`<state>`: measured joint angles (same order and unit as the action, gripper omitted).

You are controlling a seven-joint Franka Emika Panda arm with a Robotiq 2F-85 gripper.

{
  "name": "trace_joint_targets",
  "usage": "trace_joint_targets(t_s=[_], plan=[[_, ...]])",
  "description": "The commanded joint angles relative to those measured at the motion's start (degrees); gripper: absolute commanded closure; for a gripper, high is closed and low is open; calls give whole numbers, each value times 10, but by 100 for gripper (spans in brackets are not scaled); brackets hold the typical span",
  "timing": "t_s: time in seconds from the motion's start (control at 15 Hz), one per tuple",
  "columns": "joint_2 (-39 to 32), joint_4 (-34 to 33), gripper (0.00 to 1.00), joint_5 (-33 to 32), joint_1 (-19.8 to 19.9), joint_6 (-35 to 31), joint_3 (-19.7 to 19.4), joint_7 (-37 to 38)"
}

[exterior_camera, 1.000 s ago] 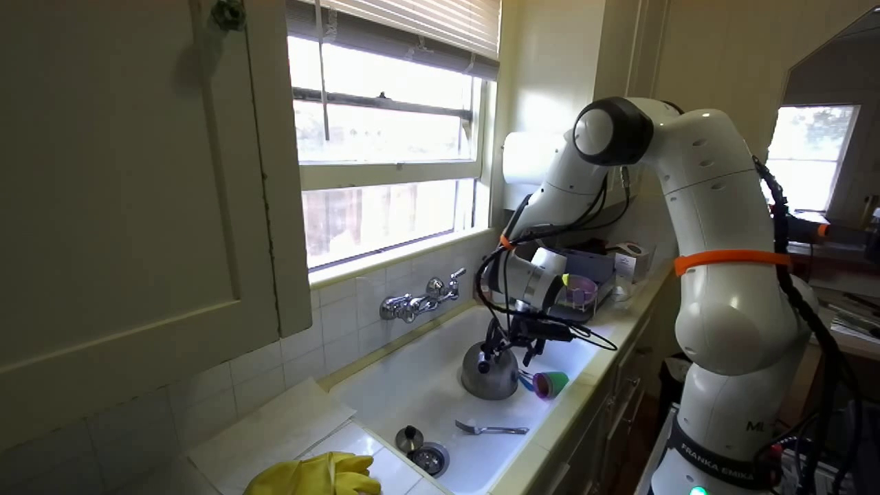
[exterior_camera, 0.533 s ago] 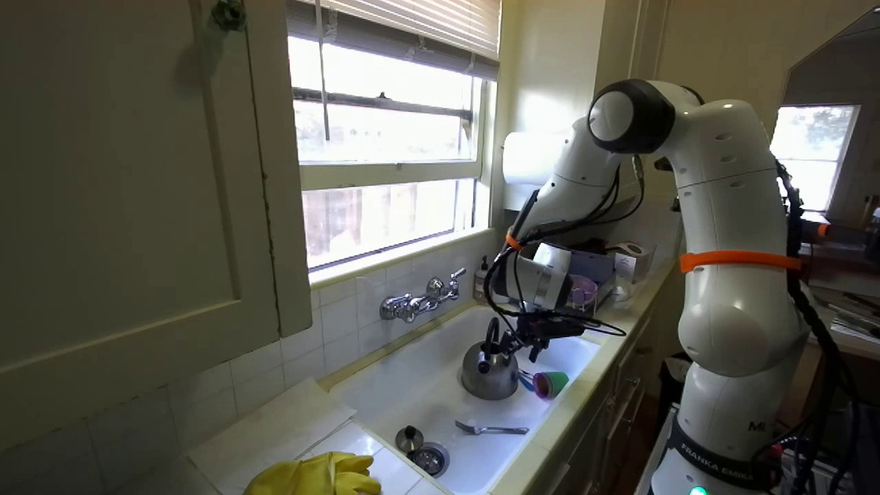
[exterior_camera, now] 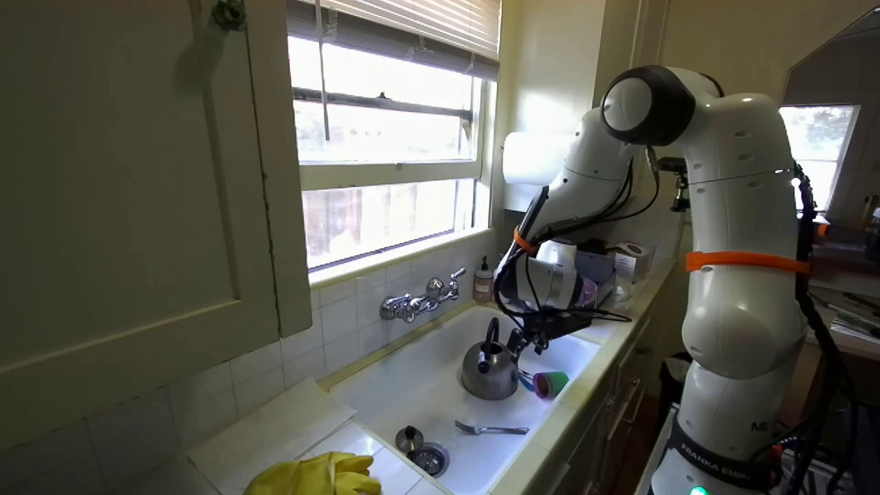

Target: Put the metal cap back on the kettle

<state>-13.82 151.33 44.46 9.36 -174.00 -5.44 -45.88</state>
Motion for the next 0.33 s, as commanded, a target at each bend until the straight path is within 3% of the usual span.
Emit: trace_joint_targets(t_s=[0.0,0.27], plan=[[3,2,0,-5,-3,-2,-3,0],[6,4,0,-8,-7,-2,-7,0]])
